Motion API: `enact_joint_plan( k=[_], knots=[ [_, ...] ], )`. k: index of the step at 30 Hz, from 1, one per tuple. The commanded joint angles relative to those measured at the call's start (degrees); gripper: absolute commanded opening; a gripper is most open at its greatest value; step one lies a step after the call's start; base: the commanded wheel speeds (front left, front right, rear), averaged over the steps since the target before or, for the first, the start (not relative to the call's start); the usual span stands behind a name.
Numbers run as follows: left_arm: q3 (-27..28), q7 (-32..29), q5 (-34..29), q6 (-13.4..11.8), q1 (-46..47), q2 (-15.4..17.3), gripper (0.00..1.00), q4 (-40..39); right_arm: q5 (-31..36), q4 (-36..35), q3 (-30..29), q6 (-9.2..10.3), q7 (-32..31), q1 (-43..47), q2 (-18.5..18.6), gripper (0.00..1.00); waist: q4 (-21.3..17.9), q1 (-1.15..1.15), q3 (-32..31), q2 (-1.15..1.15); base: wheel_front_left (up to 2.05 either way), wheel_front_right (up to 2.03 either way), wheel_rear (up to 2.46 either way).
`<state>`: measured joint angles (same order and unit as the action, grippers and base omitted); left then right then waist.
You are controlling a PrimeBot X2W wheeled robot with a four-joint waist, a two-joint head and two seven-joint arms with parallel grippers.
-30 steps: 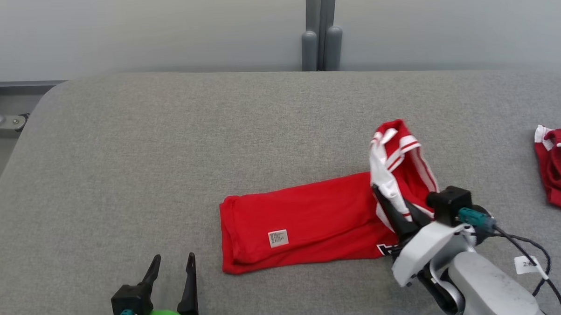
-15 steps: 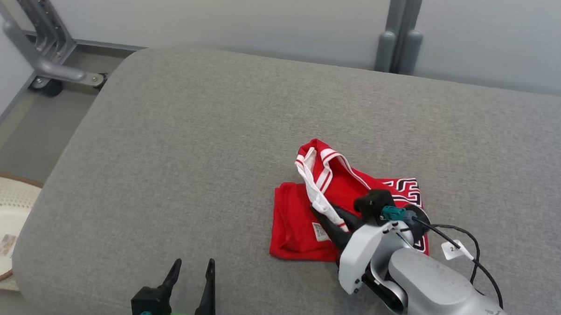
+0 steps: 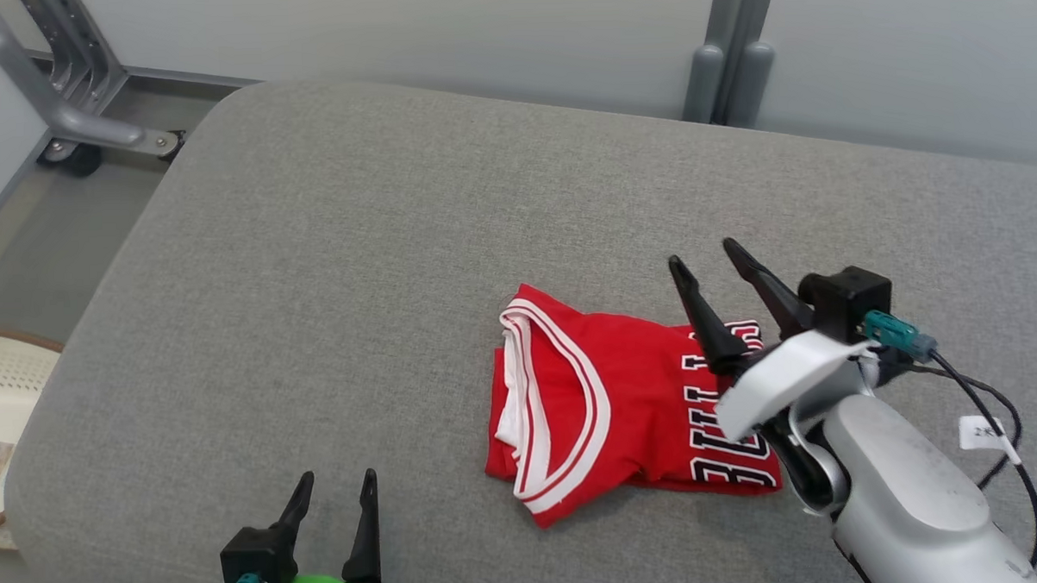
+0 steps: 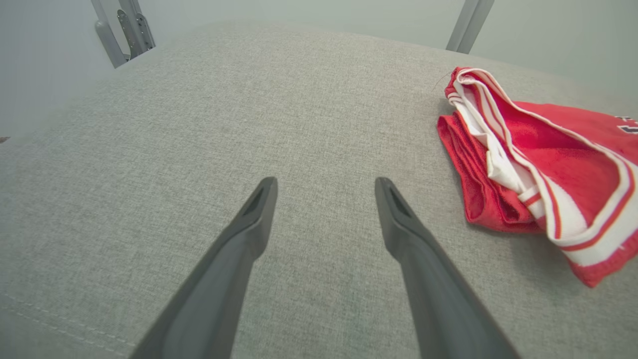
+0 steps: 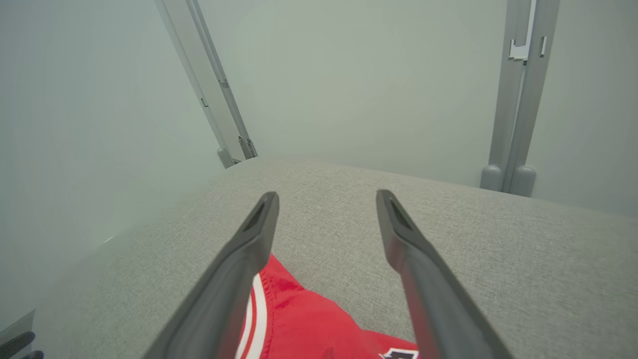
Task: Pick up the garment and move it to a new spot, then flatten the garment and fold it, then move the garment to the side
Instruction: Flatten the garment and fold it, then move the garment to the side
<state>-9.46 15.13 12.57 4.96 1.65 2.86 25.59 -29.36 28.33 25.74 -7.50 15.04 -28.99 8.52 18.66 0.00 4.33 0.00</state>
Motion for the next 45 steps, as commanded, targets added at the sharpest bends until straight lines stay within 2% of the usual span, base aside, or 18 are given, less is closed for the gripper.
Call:
enact_joint_plan(
  k=[1, 5, 9, 18, 23, 24, 25, 26, 35, 40, 45],
  knots=[
    [0.19, -0.05, -0.09, -0.27, 0.07, 0.12, 1.00, -0.49, 1.60, -0.38, -2.08, 0.03, 0.14, 2.39, 0.98, 1.00, -2.36, 0.00, -0.61, 0.00, 0.00, 0.00, 0.00],
    [0.47, -0.05, -0.48, -0.33, 0.21, 0.13, 1.00, -0.93, 3.51, 0.80, -7.52, 0.03, 0.14, 8.11, 2.66, 1.00, -3.99, 0.00, -0.83, 0.00, 0.00, 0.00, 0.00],
    [0.32, -0.05, -0.76, -0.06, 0.54, 0.14, 1.00, -1.17, 3.78, 3.54, -9.69, 0.03, 0.14, 11.86, 2.77, 1.00, -4.57, 0.00, -0.63, 0.00, 0.00, 0.00, 0.00],
    [-0.46, -0.05, -1.51, 0.42, 1.09, 0.14, 1.00, -1.52, 1.36, 9.43, -8.92, 0.03, 0.15, 11.42, 0.15, 1.00, -1.93, 0.00, 0.65, 0.00, 0.00, 0.00, 0.00],
    [-0.94, -0.05, -1.96, 0.67, 0.76, 0.13, 1.00, -1.30, 2.70, 17.84, -7.59, 0.04, 0.14, 9.44, -1.64, 1.00, -0.30, 0.00, 0.88, 0.00, 0.00, 0.00, 0.00],
    [-0.98, -0.05, -1.97, 0.64, 0.78, 0.12, 1.00, -1.40, 2.52, 18.71, -6.76, 0.03, 0.00, 8.94, -1.95, 0.78, -0.14, 0.00, 0.88, 0.00, 0.00, 0.00, 0.00],
    [-1.02, -0.05, -2.00, 0.65, 0.85, 0.13, 1.00, -1.55, 2.10, 19.48, -6.08, 0.03, 0.01, 8.69, -2.12, 0.29, -0.02, 0.00, 0.88, 0.00, 0.00, 0.00, 0.00],
    [-1.03, -0.05, -1.95, 0.67, 1.07, 0.13, 1.00, -1.89, 1.79, 19.85, -5.61, 0.03, 0.01, 8.51, -2.14, 0.00, 0.03, 0.00, 0.87, 0.00, 0.00, 0.00, 0.00],
    [-1.13, -0.05, -2.50, 0.41, 1.07, 0.13, 1.00, -3.41, 2.61, 16.92, -6.96, 0.07, 0.08, 8.08, -0.75, 0.00, -2.93, 0.00, -0.44, 0.00, 0.00, 0.00, 0.00],
    [0.02, -0.05, -3.18, 0.57, 0.13, 0.13, 1.00, -4.01, 3.80, 15.64, -9.10, 0.07, 0.09, 8.74, -1.27, 0.00, -10.71, 0.00, -1.57, 0.00, 0.00, 0.00, 0.00],
    [0.32, -0.05, -3.26, 0.87, 1.16, 0.12, 1.00, -4.62, 4.34, 15.52, -9.59, 0.07, 0.09, 8.41, -1.52, 0.00, -20.93, 0.00, -1.46, 0.00, 0.00, 0.00, 0.00]
  ],
)
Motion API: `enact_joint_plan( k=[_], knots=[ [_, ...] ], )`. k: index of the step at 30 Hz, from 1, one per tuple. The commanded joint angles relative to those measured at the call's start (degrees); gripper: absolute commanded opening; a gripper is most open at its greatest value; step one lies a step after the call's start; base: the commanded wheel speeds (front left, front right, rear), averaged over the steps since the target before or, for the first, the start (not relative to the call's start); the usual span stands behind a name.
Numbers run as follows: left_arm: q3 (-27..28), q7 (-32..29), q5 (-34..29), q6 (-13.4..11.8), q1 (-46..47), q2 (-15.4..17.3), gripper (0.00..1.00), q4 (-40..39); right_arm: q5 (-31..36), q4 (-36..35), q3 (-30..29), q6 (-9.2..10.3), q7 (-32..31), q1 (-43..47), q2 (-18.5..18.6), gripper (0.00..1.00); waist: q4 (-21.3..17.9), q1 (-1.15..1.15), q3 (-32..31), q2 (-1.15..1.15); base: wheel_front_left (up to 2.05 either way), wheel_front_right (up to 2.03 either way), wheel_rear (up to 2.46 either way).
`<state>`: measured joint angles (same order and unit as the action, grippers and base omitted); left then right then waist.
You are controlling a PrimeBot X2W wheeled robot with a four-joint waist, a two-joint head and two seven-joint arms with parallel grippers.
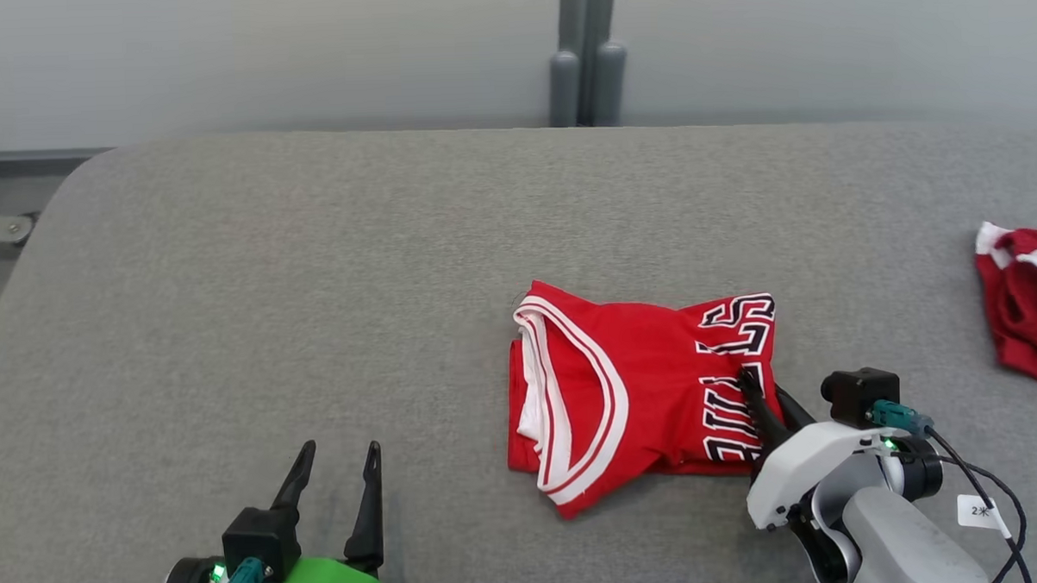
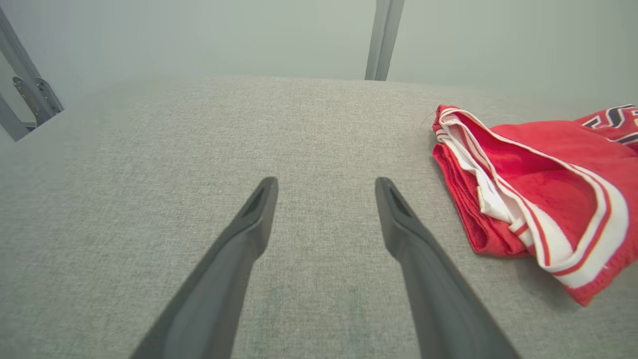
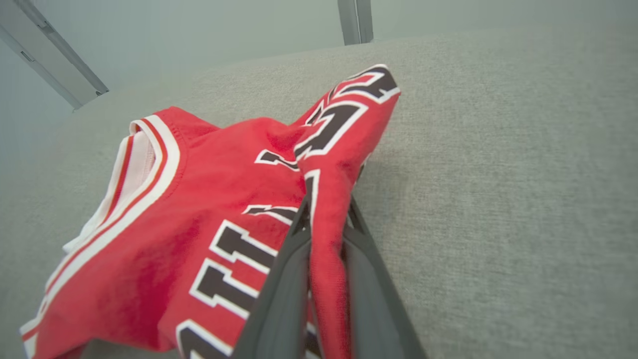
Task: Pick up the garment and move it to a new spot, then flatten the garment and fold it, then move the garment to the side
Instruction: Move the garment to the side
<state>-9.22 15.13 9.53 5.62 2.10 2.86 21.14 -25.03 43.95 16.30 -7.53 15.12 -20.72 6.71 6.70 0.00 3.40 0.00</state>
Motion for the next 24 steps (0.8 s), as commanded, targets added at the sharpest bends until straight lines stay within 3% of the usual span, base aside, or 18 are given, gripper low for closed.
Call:
enact_joint_plan(
  k=[1, 9, 15, 24],
  knots=[
    [0.01, -0.05, -0.31, 0.24, 1.21, 0.12, 1.00, -0.41, 0.08, -0.07, -0.17, 0.10, 0.00, -0.02, 0.32, 0.00, -11.17, 0.00, -0.34, 0.00, 0.00, 0.00, 0.00],
    [0.30, -0.05, -1.35, 0.44, 4.10, 0.14, 1.00, -1.48, -0.32, -0.93, 0.33, 0.10, 0.00, -0.60, -0.46, 0.00, -27.91, 0.00, 1.97, 0.00, 0.00, 0.00, 0.00],
    [-0.19, -0.05, -2.05, 0.89, 5.91, 0.16, 1.00, -1.94, -1.09, -2.17, -0.08, 0.10, 0.00, 0.73, -1.28, 0.00, -36.23, 0.00, 3.69, 0.00, 0.00, 0.00, 0.00],
    [-4.57, -0.05, -2.45, 1.76, 10.44, 0.25, 1.00, -0.04, -0.74, -6.07, -5.34, 0.09, 0.00, 4.16, -1.85, 0.00, -38.21, 0.00, 7.26, 0.00, 0.00, 0.00, 0.00]
  ],
)
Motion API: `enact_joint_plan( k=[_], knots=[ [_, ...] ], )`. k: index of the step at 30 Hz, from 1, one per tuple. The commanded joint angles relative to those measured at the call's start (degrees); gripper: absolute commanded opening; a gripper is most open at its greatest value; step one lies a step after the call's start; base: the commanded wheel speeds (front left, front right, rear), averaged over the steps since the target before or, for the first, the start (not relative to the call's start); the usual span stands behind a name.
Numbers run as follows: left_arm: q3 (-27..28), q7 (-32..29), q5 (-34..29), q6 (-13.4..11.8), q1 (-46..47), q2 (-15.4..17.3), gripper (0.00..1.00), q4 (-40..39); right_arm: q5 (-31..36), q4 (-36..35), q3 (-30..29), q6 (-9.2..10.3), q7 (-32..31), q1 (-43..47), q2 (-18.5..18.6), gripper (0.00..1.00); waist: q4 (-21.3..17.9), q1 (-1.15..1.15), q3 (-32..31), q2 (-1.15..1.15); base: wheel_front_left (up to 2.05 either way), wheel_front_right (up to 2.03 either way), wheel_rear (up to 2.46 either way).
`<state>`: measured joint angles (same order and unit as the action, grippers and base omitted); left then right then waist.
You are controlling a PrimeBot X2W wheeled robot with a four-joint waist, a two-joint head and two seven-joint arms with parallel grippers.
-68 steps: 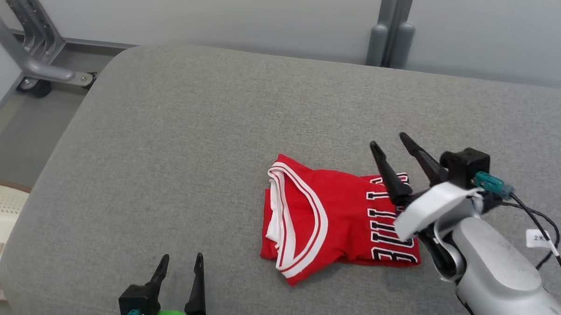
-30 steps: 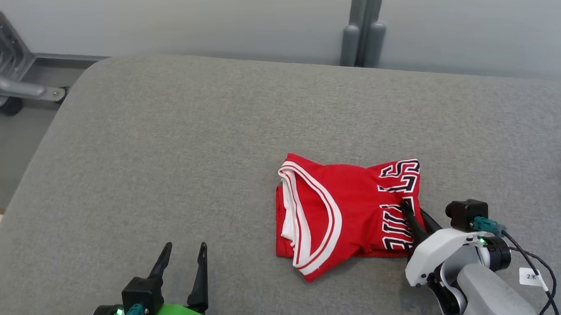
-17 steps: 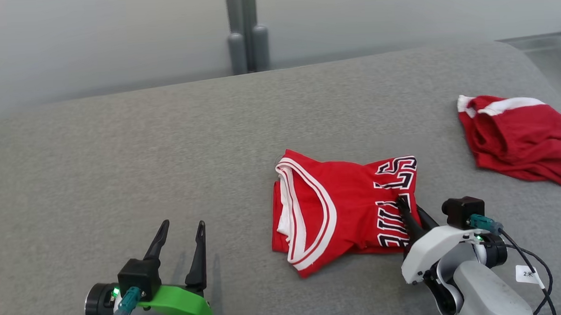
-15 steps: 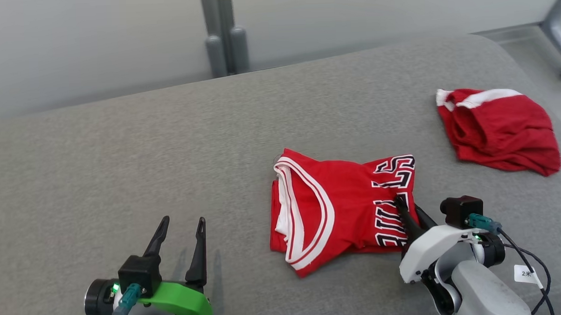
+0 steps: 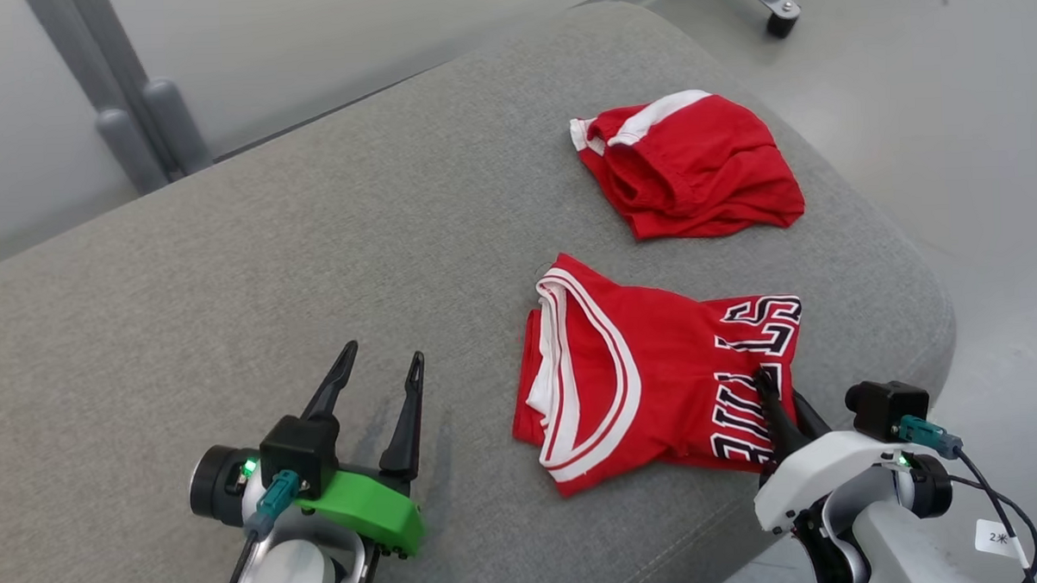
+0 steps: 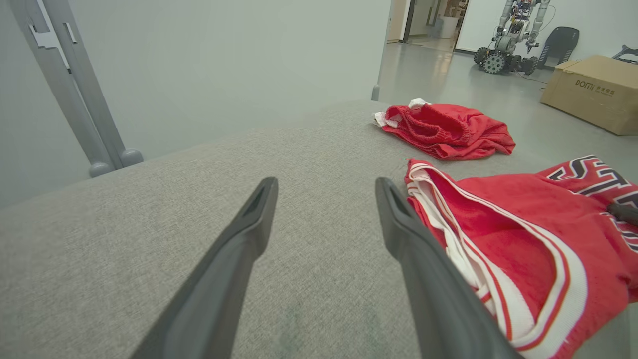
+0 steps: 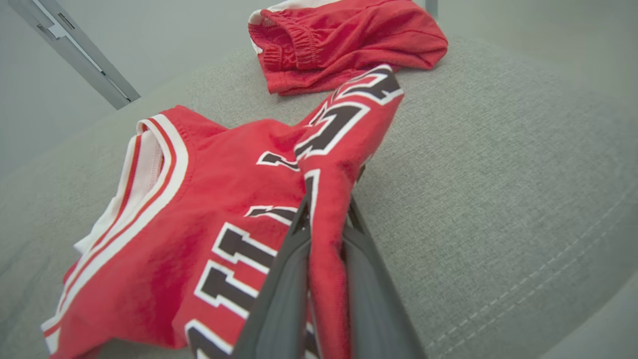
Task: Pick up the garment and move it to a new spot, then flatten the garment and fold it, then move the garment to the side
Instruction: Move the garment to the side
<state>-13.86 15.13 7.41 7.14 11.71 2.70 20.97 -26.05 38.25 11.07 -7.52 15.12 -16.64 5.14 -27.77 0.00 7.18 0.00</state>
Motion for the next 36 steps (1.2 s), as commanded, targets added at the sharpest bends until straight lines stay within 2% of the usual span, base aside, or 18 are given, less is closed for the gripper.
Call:
enact_joint_plan(
  k=[1, 5, 10, 14, 18, 23, 29, 35, 36],
  knots=[
    [-0.09, -0.05, -0.44, 0.31, 1.21, 0.42, 1.00, 0.34, 0.62, -0.70, -0.37, 0.08, 0.00, 0.36, -0.35, 0.00, -3.77, 0.00, 3.82, 0.00, 0.00, 0.00, 0.00],
    [-0.15, -0.05, -0.81, 0.35, 2.01, 0.42, 1.00, 0.63, 1.61, -1.31, 0.87, 0.08, 0.00, 0.08, -0.88, 0.00, -3.66, 0.00, 4.78, 0.00, 0.00, 0.00, 0.00],
    [1.24, -0.05, -1.44, 0.40, 1.32, 0.46, 1.00, -0.31, 3.53, -1.99, 5.51, 0.05, 0.00, -3.40, -0.86, 0.00, -3.33, 0.00, 5.60, 0.00, 0.00, 0.00, 0.00],
    [3.10, -0.05, -2.32, 0.40, 0.01, 0.70, 1.00, -1.48, 4.41, -3.80, 10.84, 0.06, 0.00, -8.87, 0.59, 0.00, -2.45, 0.00, 6.70, 0.00, 0.00, 0.00, 0.00],
    [3.44, -0.05, -2.94, 0.39, 0.21, 0.93, 1.00, -1.88, 4.22, -5.49, 11.95, 0.07, 0.00, -15.77, 2.75, 0.00, 0.01, 0.00, 8.48, 0.00, 0.00, 0.00, 0.00],
    [2.89, -0.05, -3.24, 0.39, 1.59, 1.35, 1.00, -2.06, 5.29, -4.05, 10.04, 0.08, 0.00, -23.63, 7.02, 0.00, 3.16, 0.00, 10.84, 0.00, 0.00, 0.00, 0.00],
    [2.64, -0.05, -3.69, 0.40, 2.83, 1.97, 1.00, -2.15, 8.38, 4.07, 6.27, 0.08, 0.01, -30.66, 13.21, 0.00, 6.37, 0.00, 13.05, 0.00, 0.00, 0.00, 0.00],
    [2.60, -0.05, -4.17, 0.40, 4.25, 2.41, 1.00, -2.19, 12.71, 12.40, -1.88, 0.09, 0.06, -35.09, 18.81, 0.00, 9.92, 0.00, 14.85, 0.00, 0.00, 0.00, 0.00],
    [2.41, -0.05, -4.13, 0.40, 4.45, 2.52, 1.00, -2.17, 14.21, 13.42, -3.85, 0.09, 0.06, -35.53, 19.49, 0.03, 10.43, 0.00, 15.02, 0.00, 0.00, 0.00, 0.00]
  ],
)
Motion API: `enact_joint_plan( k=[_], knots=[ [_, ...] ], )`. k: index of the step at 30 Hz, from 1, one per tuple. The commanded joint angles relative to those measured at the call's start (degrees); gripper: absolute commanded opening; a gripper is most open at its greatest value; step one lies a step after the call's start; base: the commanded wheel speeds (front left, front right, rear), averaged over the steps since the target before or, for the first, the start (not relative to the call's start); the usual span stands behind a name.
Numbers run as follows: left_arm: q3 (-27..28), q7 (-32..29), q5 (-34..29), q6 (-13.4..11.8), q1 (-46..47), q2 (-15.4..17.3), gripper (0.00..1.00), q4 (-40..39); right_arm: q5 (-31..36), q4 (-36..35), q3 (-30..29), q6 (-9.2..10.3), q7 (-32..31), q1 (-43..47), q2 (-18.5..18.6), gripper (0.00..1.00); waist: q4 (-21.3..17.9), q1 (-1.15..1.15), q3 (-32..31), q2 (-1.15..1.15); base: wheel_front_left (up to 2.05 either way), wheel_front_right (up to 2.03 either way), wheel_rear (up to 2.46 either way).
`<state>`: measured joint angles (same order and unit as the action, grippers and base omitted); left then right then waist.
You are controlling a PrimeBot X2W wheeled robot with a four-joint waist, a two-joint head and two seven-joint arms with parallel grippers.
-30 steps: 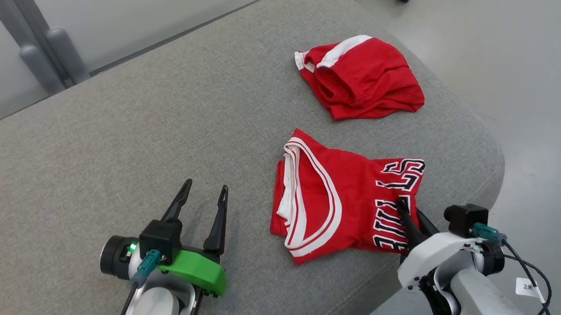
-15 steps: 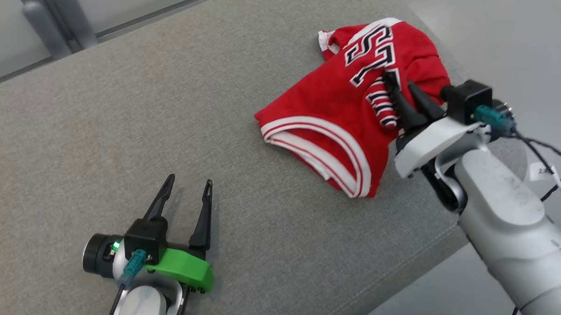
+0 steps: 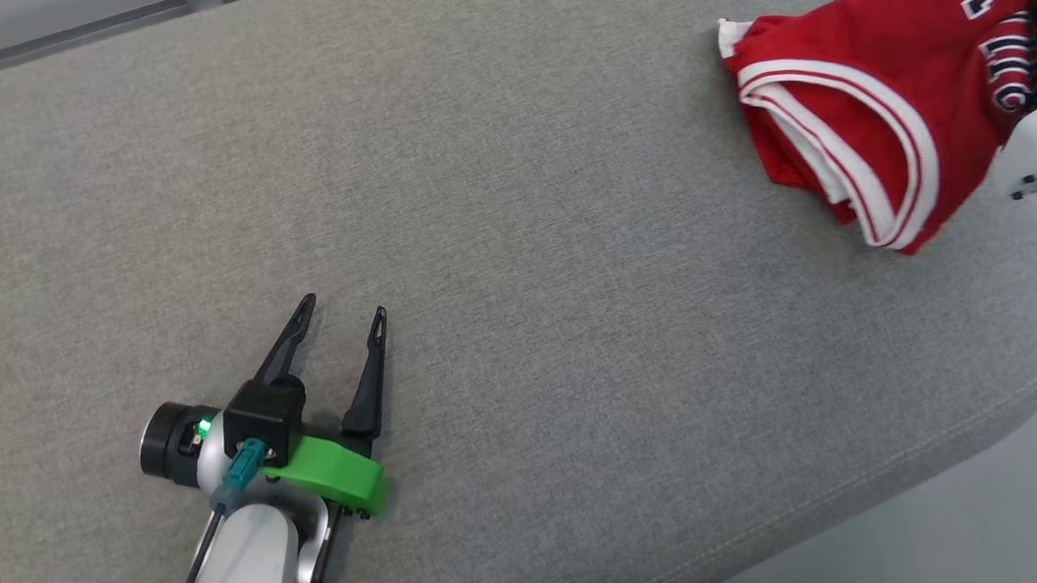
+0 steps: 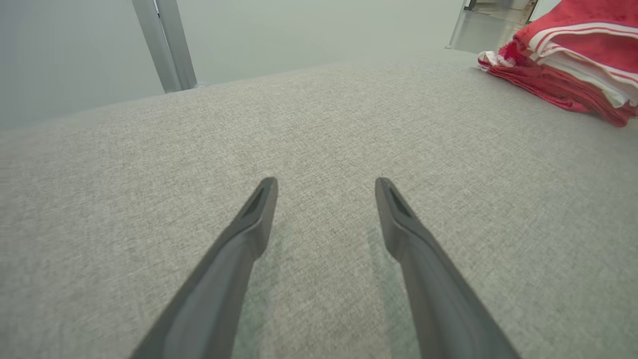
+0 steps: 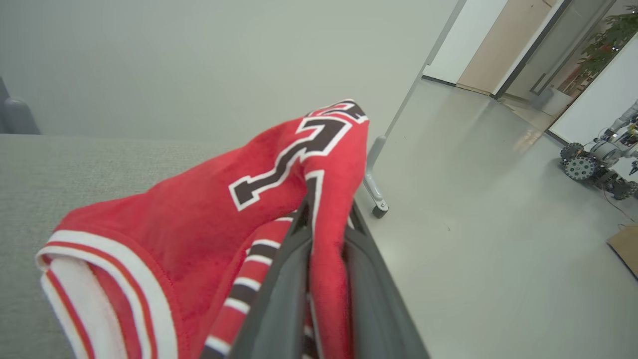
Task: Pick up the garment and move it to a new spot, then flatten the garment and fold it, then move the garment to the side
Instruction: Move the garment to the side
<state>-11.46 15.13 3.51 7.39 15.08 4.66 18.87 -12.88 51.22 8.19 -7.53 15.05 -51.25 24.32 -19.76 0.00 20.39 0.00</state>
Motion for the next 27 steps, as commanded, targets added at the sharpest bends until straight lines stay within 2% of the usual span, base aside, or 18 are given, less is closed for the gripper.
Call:
enact_joint_plan(
  k=[1, 2, 4, 7, 11, 14, 16, 17, 23, 27],
  knots=[
    [0.00, -0.05, -0.24, 0.15, 1.20, 0.62, 1.00, 0.02, 2.82, 1.10, -2.95, 0.10, 0.14, -1.14, 0.98, 0.60, 2.93, 0.00, 1.94, 0.00, 0.00, 0.00, 0.00],
    [0.02, -0.05, -0.26, 0.15, 1.25, 0.62, 1.00, 0.09, 4.29, 1.97, -5.06, 0.10, 0.14, -1.15, 1.33, 1.00, 3.50, 0.00, 1.97, 0.00, 0.00, 0.00, 0.00],
    [0.53, -0.05, -0.51, 0.11, 1.03, 0.45, 1.00, 0.10, 9.64, 3.75, -11.55, 0.10, 0.14, -0.50, 1.26, 1.00, 4.94, 0.00, 1.69, 0.00, 0.00, 0.00, 0.00],
    [1.12, -0.05, -0.63, 0.08, 0.43, 0.04, 1.00, -0.03, 14.77, 3.88, -17.28, 0.10, 0.14, 1.36, 0.42, 1.00, 6.19, 0.00, 0.88, 0.00, 0.00, 0.00, 0.00],
    [2.12, -0.05, -0.11, -0.26, -0.93, -0.56, 1.00, -0.08, 18.73, -0.18, -20.98, 0.09, 0.14, 4.41, -3.97, 1.00, 7.71, 0.00, -1.07, 0.00, 0.00, 0.00, 0.00],
    [2.97, -0.05, 0.25, -0.63, -2.01, -1.00, 1.00, 0.00, 18.26, -4.53, -18.85, 0.10, 0.14, 7.69, -7.74, 1.00, 8.71, 0.00, -2.94, 0.00, 0.00, 0.00, 0.00],
    [3.60, -0.05, 0.49, -0.97, -2.79, -1.11, 1.00, 0.03, 16.70, -7.78, -15.44, 0.10, 0.14, 10.31, -10.10, 1.00, 9.48, 0.00, -4.33, 0.00, 0.00, 0.00, 0.00],
    [3.60, -0.05, 0.49, -0.97, -2.79, -1.11, 1.00, 0.03, 16.70, -7.78, -15.44, 0.10, 0.14, 10.31, -10.10, 1.00, 9.48, 0.00, -4.33, 0.00, 0.00, 0.00, 0.00],
    [5.89, -0.05, 1.17, -2.48, -5.23, -1.53, 1.00, 0.19, 9.49, -16.32, -5.14, 0.10, 0.14, 18.99, -14.00, 1.00, 12.27, 0.00, -8.79, 0.00, 0.00, 0.00, 0.00],
    [7.21, -0.05, 1.58, -3.39, -6.84, -1.63, 1.00, 0.90, 6.67, -19.89, -2.06, 0.10, 0.14, 24.46, -15.35, 1.00, 14.55, 0.00, -11.71, 0.00, 0.00, 0.00, 0.00]
  ],
)
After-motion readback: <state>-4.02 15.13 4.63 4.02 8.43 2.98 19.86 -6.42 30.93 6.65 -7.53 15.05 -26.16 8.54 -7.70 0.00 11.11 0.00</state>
